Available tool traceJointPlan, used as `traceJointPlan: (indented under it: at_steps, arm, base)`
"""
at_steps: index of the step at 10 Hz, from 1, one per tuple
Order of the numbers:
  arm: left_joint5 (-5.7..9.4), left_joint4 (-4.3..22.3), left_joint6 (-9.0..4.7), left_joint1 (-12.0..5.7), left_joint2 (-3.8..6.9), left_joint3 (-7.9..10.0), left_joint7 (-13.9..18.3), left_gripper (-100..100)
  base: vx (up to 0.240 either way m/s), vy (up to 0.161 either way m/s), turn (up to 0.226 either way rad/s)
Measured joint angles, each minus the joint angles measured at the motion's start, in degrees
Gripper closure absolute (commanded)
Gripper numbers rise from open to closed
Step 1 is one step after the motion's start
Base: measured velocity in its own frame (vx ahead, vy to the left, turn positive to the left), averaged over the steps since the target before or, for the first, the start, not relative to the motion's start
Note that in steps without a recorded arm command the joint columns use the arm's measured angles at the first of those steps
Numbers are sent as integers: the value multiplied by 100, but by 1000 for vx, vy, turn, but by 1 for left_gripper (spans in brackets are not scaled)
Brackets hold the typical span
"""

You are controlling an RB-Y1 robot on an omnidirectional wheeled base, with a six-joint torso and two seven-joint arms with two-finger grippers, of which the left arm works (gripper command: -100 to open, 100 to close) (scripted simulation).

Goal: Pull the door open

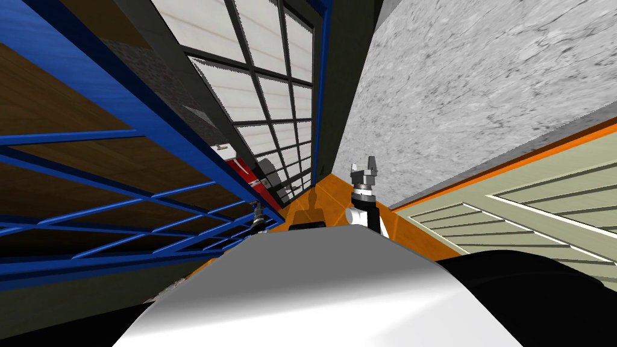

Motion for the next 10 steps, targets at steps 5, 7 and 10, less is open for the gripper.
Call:
traceJointPlan:
  at_steps: [5, 7, 10]
  arm:
    - [28, -132, 84, 81, -21, -48, 175, 100]
    - [122, -135, 39, 90, 11, -140, 440, 100]
    - [221, -208, 102, 69, 54, -242, 835, 100]
  base:
    - [-6, 2, -8]
    - [-45, 15, -45]
    - [-41, 4, -36]
